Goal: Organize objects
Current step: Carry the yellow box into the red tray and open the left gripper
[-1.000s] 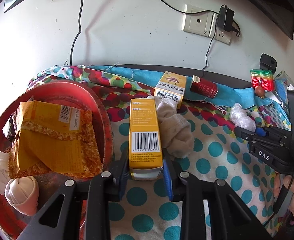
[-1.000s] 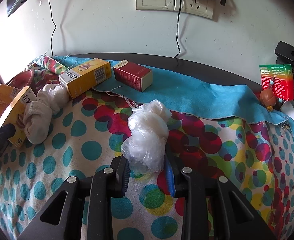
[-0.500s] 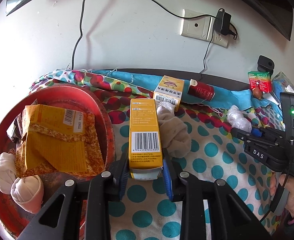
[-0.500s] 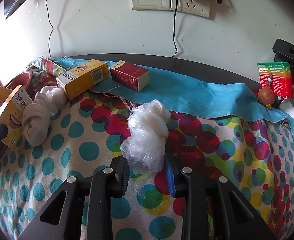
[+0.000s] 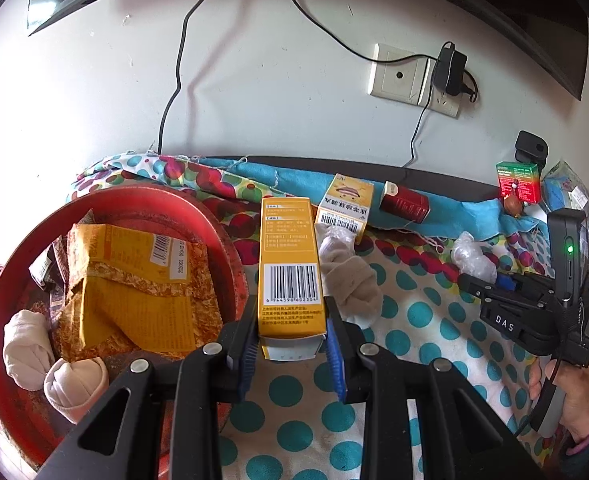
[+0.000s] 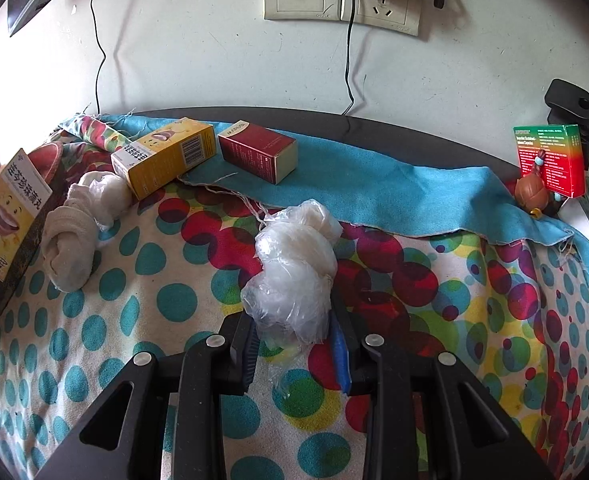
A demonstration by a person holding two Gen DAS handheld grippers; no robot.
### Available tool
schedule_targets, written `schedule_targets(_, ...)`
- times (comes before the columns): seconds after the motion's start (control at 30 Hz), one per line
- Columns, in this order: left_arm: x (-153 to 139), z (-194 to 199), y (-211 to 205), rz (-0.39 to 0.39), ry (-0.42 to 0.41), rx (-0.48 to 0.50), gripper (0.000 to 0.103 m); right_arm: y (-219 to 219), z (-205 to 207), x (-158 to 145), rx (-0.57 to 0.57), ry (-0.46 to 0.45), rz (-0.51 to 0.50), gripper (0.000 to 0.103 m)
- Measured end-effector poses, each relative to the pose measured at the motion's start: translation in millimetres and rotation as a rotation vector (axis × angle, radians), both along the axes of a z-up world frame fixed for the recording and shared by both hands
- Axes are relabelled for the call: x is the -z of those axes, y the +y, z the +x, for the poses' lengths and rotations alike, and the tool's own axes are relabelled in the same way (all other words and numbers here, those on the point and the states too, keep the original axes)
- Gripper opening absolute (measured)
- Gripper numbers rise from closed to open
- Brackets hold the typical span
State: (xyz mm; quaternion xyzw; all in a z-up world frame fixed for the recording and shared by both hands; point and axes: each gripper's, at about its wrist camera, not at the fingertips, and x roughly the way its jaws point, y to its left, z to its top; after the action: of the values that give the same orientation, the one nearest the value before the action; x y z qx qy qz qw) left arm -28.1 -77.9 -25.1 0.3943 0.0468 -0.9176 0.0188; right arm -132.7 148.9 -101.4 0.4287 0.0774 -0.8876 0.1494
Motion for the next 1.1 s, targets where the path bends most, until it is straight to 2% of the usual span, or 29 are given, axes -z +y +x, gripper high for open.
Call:
schedule_targets(0.27, -14.7, 6.5, -11.5, 0.003, 0.035, -0.037, 0.03, 0.3, 0.1, 0.4, 0.0, 0.0, 0.0, 0.029)
schedule_targets(0.77, -25.3, 16.4, -57.5, 0.024, 0.049, -0.131, 0.03, 0.2, 0.2, 0.6, -0.001, 0.0, -0.001, 0.029)
schedule_targets(1.1, -26.6, 24.2, -80.0, 0.005, 0.045, -0.178, 0.03, 0.6, 0.1, 0.6, -0.001, 0.0, 0.0, 0.029)
